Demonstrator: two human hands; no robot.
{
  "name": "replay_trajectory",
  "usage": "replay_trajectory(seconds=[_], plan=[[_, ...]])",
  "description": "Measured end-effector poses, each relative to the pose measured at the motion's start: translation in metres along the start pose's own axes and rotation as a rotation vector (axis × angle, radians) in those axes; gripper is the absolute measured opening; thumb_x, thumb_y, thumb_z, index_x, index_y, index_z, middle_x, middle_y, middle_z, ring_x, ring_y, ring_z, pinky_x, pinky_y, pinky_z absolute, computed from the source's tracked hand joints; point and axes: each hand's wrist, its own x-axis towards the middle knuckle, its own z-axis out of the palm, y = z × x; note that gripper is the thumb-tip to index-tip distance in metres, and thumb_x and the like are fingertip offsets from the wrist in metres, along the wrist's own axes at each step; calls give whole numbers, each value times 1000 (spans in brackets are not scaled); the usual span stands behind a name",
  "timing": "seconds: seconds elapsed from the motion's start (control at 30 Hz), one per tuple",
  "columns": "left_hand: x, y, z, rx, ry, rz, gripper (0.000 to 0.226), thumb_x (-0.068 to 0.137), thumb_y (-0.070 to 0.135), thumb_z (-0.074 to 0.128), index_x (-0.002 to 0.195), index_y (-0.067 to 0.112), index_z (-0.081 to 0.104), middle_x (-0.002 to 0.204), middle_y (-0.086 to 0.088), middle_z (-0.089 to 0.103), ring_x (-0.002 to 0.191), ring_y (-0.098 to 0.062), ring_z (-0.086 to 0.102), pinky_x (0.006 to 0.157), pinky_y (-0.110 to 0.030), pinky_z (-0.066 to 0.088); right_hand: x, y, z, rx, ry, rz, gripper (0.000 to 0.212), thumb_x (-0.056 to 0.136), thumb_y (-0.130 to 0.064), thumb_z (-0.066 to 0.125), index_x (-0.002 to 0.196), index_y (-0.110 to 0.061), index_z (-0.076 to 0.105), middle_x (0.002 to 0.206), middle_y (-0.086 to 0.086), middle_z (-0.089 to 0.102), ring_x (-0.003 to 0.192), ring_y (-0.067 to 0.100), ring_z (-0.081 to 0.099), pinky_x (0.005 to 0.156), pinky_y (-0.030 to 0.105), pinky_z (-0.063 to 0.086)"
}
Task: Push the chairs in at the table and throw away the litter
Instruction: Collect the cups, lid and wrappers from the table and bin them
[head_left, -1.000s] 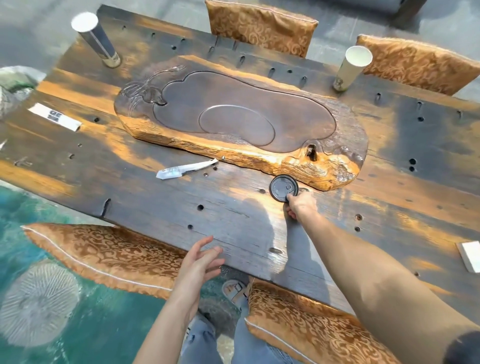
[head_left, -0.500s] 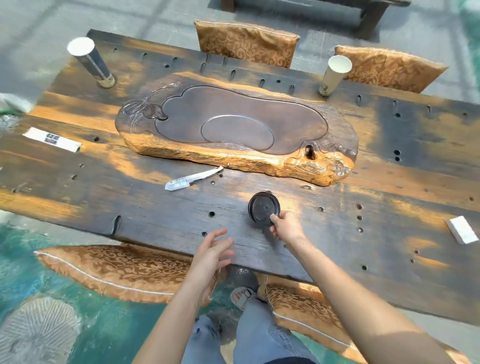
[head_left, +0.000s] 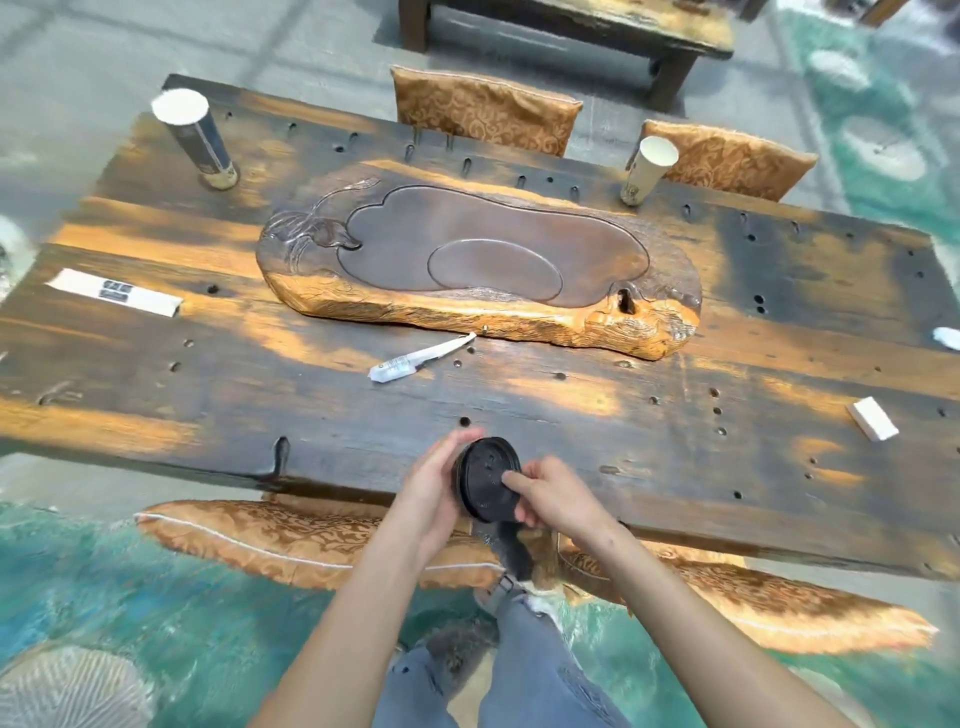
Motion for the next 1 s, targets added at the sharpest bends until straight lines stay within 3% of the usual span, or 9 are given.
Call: replay_trajectory(seconds=[0.13,0.2,0.3,0.37,0.5,0.63,0.77,0.9,1.0], plan=[[-14,8,-37,-61,36,8,45,103,41,49,128,8,66,126,-25,69,109,-33,68,92,-46,53,-7,-17,37,-73,45,-61,44,99,-30,56,62,-9,63,60,22,68,46,17,57,52,17,43],[-23,12,-51,-122,23,-20,48,100,46,54,126,8,67,121,-22,71,107,-33,66,93,-48,52,-9,-27,57,-110,65,-106,48,98,-29,56,53,-12,60,55,16,67,48,18,61,55,17,45],[-30,18,-68,-93,-17,29,29,98,23,61,122,7,66,115,-23,72,98,-35,68,83,-49,55,-6,-38,82,-243,91,-156,55,97,-34,55,44,-17,54,41,-3,59,49,7,61,63,18,46],[-28,23,-80,-63,5,82,22,96,8,58,115,5,68,109,-26,72,88,-35,69,70,-42,58,-2,-46,93,-273,65,-162,58,97,-41,54,46,-16,58,41,-3,60,47,5,59,69,24,51],[-20,36,-109,-195,138,117,22,93,7,55,110,1,69,104,-29,69,89,-38,67,81,-44,52,16,-66,100,-107,17,-145,64,102,-48,48,60,-5,68,48,10,64,43,12,58,64,27,53],[-9,47,-138,-295,236,77,23,95,11,56,112,0,67,103,-26,71,90,-40,70,101,-59,48,67,-86,89,63,69,-82,43,104,-31,52,70,-7,65,54,8,59,48,18,51,49,26,41],[-2,62,-154,-356,282,68,18,95,15,59,99,2,71,102,-28,69,97,-43,66,105,-60,43,138,-100,72,160,89,-16,14,101,-19,54,89,-13,58,66,4,61,57,16,52,52,28,37],[1,80,-157,-413,253,64,25,89,20,65,106,2,67,109,-30,68,101,-42,66,105,-57,44,211,-115,59,250,120,55,3,102,-15,53,102,-17,55,74,8,62,57,16,54,47,26,38],[5,92,-160,-384,273,52,36,81,27,70,107,2,69,107,-28,69,103,-43,64,107,-59,43,253,-123,52,268,144,129,9,101,-14,52,107,-21,55,74,9,65,55,17,58,44,24,39]])
